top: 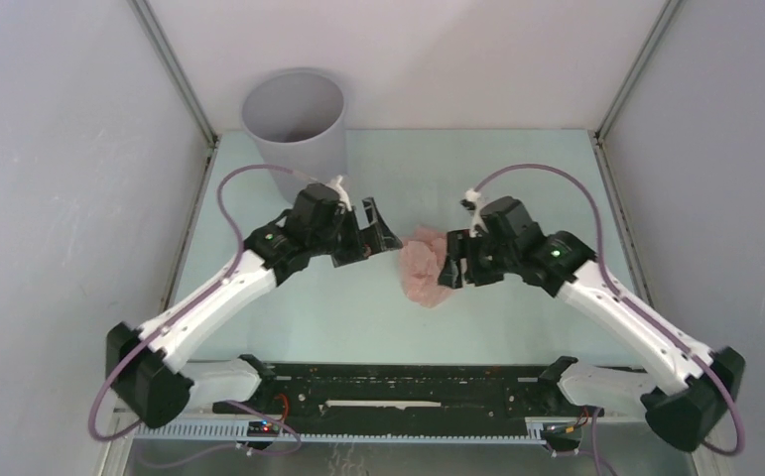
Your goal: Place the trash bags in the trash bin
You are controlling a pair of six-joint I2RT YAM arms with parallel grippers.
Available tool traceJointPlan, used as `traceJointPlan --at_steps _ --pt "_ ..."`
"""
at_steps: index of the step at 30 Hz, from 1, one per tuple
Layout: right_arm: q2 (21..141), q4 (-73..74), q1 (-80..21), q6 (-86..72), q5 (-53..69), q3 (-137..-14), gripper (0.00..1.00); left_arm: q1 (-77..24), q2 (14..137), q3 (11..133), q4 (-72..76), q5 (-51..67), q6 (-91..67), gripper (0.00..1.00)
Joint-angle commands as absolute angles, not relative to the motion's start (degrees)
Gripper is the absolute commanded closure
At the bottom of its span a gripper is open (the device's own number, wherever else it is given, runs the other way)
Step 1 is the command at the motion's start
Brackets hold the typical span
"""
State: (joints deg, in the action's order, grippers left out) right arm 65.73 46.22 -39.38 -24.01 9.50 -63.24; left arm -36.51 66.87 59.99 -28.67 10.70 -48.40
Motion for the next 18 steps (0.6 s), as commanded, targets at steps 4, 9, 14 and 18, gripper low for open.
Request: traceJointPlan --at_steps 4,9,14,18 --pt "52.0 54.0 -24.2 -27.0 7.2 -58.0 0.26 -40.2 85.0 72.9 -29.4 10.9 -41.7 0.01" --pt "48.1 58.7 -17.5 -26.5 9.6 -57.9 0.14 -41.6 100.2 85.4 -34.2 10.5 -37.6 0.02" --pt "47.5 62.2 -17.2 -25.9 8.8 -57.7 0.0 -41.6 109.7 94.1 -37.3 13.3 -36.3 0.51" --pt "47.0 62.5 -16.8 -25.2 6.3 -57.6 0.0 -42.8 106.7 95.7 -37.3 14.5 -33.2 0.91"
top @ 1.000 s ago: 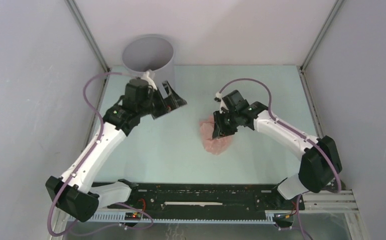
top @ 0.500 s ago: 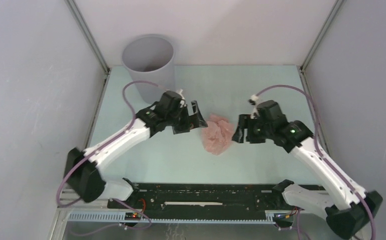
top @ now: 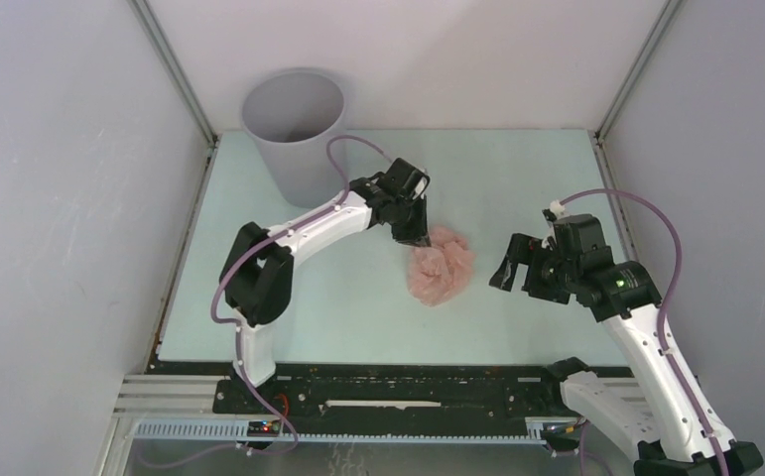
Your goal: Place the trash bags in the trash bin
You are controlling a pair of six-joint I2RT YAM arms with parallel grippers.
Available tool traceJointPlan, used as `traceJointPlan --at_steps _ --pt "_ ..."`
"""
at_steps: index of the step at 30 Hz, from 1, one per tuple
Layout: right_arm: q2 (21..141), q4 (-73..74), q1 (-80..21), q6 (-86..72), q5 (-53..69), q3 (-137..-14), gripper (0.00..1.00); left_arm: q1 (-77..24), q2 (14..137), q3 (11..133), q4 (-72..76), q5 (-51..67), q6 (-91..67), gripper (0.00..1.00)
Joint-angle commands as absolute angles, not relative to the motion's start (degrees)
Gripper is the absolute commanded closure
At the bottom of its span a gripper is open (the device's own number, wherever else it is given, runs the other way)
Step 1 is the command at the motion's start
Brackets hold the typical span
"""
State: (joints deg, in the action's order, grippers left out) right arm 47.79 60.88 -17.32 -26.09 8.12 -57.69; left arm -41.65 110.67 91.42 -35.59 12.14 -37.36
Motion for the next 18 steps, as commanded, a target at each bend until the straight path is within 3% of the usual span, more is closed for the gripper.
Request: traceJointPlan --at_steps 1,5,9,12,18 --pt "46.8 62.2 -16.4 -25.5 5.7 -57.6 0.0 -43.2 104.7 95.3 -36.6 14.6 -31.7 0.98" --pt "47.2 61.5 -13.0 -27.2 5.6 -57.6 0.0 -43.7 93.7 89.6 -29.7 15.6 -26.2 1.0" --pt "49.2 57.7 -7.9 -23.8 16.9 -57.6 0.0 -43.7 80.2 75.6 -15.7 20.0 -23.6 1.0" --pt "51.2 54.5 -7.2 -24.0 21.6 -57.6 0.02 -43.8 72.5 65.0 -10.2 16.6 -26.0 1.0" --pt "56.4 47.9 -9.4 -27.3 26.5 -55.0 0.06 -43.1 72.4 46.7 -15.0 9.9 -31.3 1.0"
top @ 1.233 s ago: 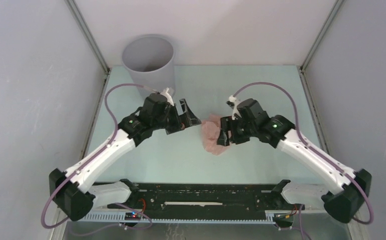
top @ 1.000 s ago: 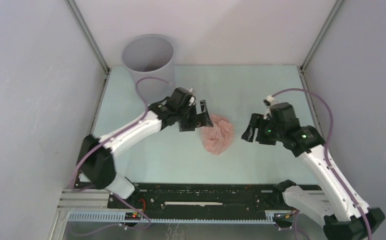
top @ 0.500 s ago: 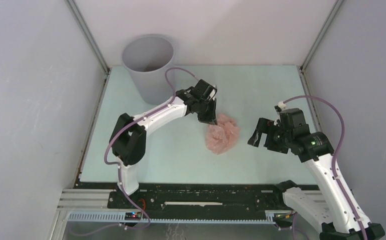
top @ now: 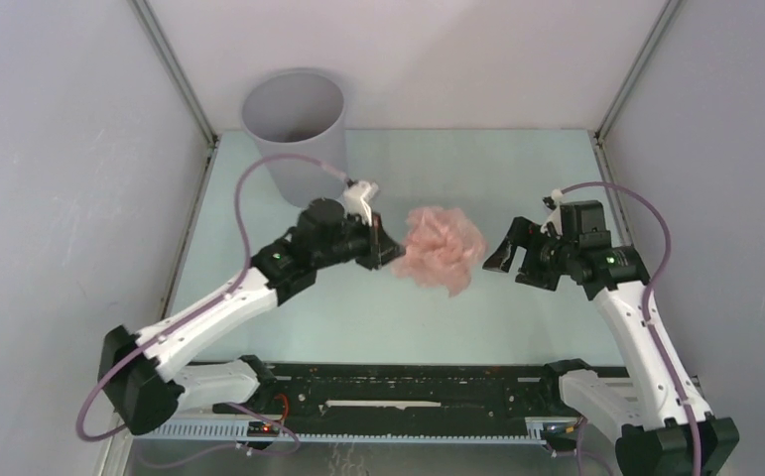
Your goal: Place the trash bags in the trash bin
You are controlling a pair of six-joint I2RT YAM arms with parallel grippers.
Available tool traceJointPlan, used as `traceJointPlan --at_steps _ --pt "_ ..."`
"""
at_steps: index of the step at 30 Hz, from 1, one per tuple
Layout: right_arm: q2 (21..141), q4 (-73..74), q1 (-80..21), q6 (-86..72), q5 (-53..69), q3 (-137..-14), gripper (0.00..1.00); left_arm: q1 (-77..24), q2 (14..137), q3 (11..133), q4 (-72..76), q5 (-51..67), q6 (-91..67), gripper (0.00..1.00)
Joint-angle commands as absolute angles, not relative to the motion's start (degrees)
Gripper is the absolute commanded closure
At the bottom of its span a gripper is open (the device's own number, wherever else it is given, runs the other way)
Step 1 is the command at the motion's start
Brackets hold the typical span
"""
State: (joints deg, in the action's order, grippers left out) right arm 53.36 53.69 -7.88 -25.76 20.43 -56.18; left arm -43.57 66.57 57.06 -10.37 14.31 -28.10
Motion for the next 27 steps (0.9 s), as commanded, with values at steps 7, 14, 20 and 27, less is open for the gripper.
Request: traceJointPlan --at_steps 7,14,20,27 --pt "63.4 42.9 -17.2 -29.1 24.9 -55.0 0.07 -43.1 73.9 38.2 -16.6 7.6 -31.0 1.0" --pt "68.7 38.7 -16.4 -26.8 31.3 -54.9 0.11 -43.1 73.5 40.0 -20.0 5.7 -29.5 1.0" --pt "72.3 32.5 -21.2 -28.7 37.6 -54.1 0.11 -43.1 73.3 39.5 -20.2 6.0 -29.4 1.0" --pt "75.9 23.3 -22.7 -34.5 40.6 -44.5 0.24 -43.0 72.8 38.9 -20.5 6.5 -28.4 1.0"
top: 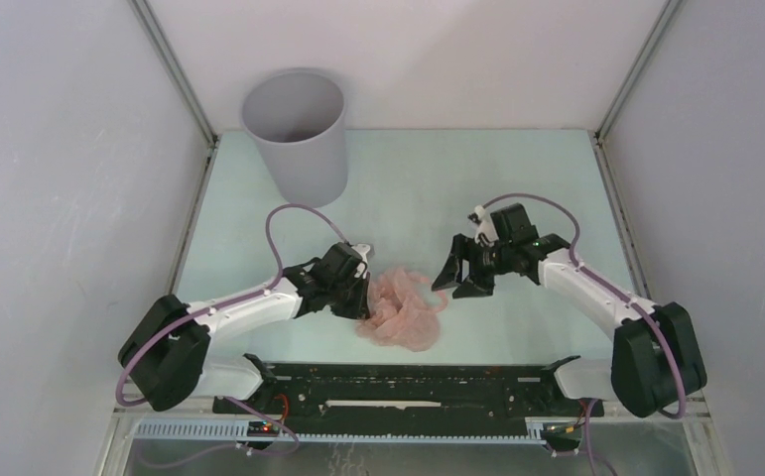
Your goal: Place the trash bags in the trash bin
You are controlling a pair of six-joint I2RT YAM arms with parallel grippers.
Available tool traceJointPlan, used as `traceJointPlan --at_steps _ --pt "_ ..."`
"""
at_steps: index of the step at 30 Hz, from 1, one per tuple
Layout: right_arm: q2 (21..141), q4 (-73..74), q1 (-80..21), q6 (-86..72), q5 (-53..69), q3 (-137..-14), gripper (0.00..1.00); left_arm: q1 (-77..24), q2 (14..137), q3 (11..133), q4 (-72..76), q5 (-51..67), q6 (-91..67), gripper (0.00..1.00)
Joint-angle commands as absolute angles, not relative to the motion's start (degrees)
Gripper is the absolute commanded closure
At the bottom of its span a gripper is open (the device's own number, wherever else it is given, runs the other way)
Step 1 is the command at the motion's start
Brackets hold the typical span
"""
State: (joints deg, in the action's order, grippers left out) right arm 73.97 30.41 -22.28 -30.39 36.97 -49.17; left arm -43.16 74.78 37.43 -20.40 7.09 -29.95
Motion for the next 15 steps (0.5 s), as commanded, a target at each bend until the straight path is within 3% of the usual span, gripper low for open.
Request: traceJointPlan --at_steps 1,5,9,10,12,14,15 --pt "76.3 22.0 -23.1 -34.9 40.2 -43.8 0.25 -43.1 72.8 38.9 -20.5 6.6 -28.4 1.0" --pt "78.5 18.2 -25.5 -36.8 39.2 -42.1 0.26 -43.1 72.7 39.2 -20.4 7.1 -28.4 1.0" --pt "81.4 13.6 -27.9 -40.0 39.4 -42.0 0.37 -43.1 72.4 39.5 -19.9 7.7 -29.2 1.0" --pt "81.9 12.7 -28.2 -40.4 39.4 -42.0 0.43 -43.1 72.2 39.5 -19.7 7.7 -29.5 1.0" --pt "82.3 11.9 -28.0 -40.0 40.8 -42.2 0.68 -43.1 71.6 39.5 -19.3 7.5 -30.2 1.0" --pt "79.9 18.9 -27.0 -37.2 36.4 -44.7 0.92 -43.0 70.2 39.6 -19.7 5.7 -30.5 1.0" --pt "77.6 24.2 -26.2 -35.3 32.4 -46.0 1.0 -43.0 69.2 39.8 -20.3 4.2 -30.4 1.0"
